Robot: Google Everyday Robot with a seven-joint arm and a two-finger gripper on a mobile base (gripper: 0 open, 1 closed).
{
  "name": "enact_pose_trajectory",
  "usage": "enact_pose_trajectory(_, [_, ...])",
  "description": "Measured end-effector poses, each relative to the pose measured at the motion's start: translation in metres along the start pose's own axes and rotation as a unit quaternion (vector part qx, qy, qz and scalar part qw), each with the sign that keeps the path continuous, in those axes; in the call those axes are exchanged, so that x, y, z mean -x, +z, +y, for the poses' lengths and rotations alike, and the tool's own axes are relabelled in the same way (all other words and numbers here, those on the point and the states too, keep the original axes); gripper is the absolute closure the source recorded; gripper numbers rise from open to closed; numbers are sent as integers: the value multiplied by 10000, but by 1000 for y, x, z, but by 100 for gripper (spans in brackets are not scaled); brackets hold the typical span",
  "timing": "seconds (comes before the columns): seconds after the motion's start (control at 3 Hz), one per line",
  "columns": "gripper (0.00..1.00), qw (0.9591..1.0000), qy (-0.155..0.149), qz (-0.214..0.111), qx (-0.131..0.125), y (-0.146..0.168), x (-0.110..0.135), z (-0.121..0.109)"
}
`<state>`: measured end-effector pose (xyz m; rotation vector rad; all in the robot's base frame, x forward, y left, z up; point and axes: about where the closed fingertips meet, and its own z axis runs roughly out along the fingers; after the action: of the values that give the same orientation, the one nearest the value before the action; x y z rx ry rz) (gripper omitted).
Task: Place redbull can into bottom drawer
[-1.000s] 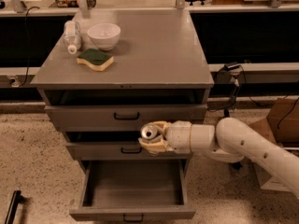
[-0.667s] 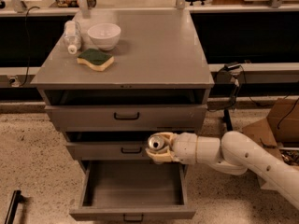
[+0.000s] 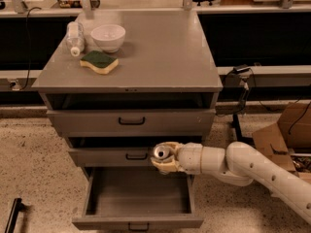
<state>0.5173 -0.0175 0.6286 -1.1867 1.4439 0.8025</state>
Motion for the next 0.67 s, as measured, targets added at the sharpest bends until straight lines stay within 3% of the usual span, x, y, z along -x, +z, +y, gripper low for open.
enact_pose_trajectory(0.33, [100,9993,215,43,-308,2,-67,4])
enact_pose_trajectory(0.67, [100,9980,441,-265,-371,13,-137,15])
